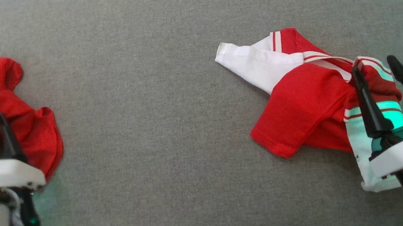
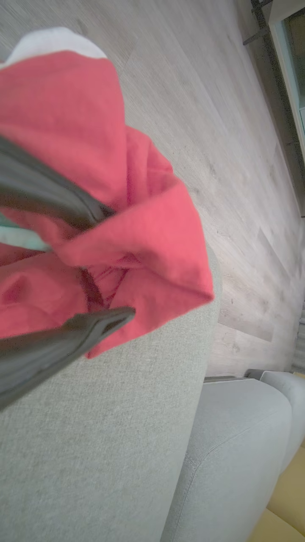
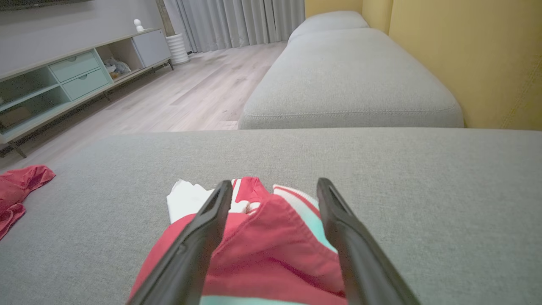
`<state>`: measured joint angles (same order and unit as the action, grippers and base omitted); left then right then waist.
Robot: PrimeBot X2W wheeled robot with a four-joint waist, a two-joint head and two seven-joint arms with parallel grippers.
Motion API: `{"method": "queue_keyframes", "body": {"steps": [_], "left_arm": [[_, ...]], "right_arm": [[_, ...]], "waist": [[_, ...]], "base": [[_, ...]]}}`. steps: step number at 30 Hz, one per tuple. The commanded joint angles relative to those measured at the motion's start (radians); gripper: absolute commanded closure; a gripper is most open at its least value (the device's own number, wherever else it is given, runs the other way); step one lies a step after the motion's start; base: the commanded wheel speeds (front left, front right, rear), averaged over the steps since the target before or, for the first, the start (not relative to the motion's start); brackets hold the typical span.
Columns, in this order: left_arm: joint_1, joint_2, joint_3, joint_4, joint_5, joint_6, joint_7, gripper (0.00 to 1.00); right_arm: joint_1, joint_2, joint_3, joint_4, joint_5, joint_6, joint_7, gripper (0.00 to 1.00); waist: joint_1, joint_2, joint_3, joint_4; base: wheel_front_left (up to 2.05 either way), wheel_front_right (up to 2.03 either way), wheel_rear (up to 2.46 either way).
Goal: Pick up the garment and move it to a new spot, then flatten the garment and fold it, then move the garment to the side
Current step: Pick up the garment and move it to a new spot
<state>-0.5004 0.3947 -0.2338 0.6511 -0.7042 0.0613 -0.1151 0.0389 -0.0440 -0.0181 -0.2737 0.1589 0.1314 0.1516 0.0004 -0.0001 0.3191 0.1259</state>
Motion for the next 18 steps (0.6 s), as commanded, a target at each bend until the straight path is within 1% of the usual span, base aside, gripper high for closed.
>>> {"method": "queue_keyframes", "body": {"steps": [1, 3, 7, 11, 13, 18], "left_arm": [[-0.002, 0.032, 0.029, 0.000, 0.003, -0.001, -0.043, 0.00], [0.026, -0.010, 0.026, 0.030, 0.019, 0.005, -0.114, 0.00], [0.097, -0.049, 0.029, -0.004, 0.073, 0.029, -0.144, 0.00], [0.220, -0.104, 0.072, -0.182, 0.184, 0.098, -0.146, 0.00], [0.292, -0.135, 0.075, -0.253, 0.236, 0.110, -0.146, 0.00], [0.408, -0.201, 0.049, -0.376, 0.334, 0.115, -0.146, 0.00]], "right_arm": [[-0.030, -0.006, 0.015, -0.044, -0.011, -0.001, 0.004, 0.00], [-0.029, -0.006, 0.012, -0.043, -0.016, -0.001, 0.009, 0.00], [-0.018, -0.006, 0.013, -0.038, -0.017, -0.001, 0.008, 0.00], [-0.001, -0.006, 0.012, -0.030, -0.022, -0.001, 0.002, 0.00], [0.005, -0.006, 0.018, -0.021, -0.015, -0.001, -0.002, 0.00], [0.024, -0.006, 0.027, 0.001, -0.006, -0.001, -0.015, 0.00]], "waist": [[-0.0004, 0.0001, -0.007, 0.003], [-0.0004, 0.0001, -0.031, 0.006], [-0.0004, 0.0001, -0.072, 0.007], [-0.0004, 0.0001, -0.120, 0.010], [-0.0004, 0.0001, -0.145, 0.005], [-0.0004, 0.0001, -0.206, -0.011]], "base": [[0.00, 0.00, 0.00], [0.00, 0.00, 0.00], [0.00, 0.00, 0.00], [0.00, 0.00, 0.00], [0.00, 0.00, 0.00], [0.00, 0.00, 0.00]]}}
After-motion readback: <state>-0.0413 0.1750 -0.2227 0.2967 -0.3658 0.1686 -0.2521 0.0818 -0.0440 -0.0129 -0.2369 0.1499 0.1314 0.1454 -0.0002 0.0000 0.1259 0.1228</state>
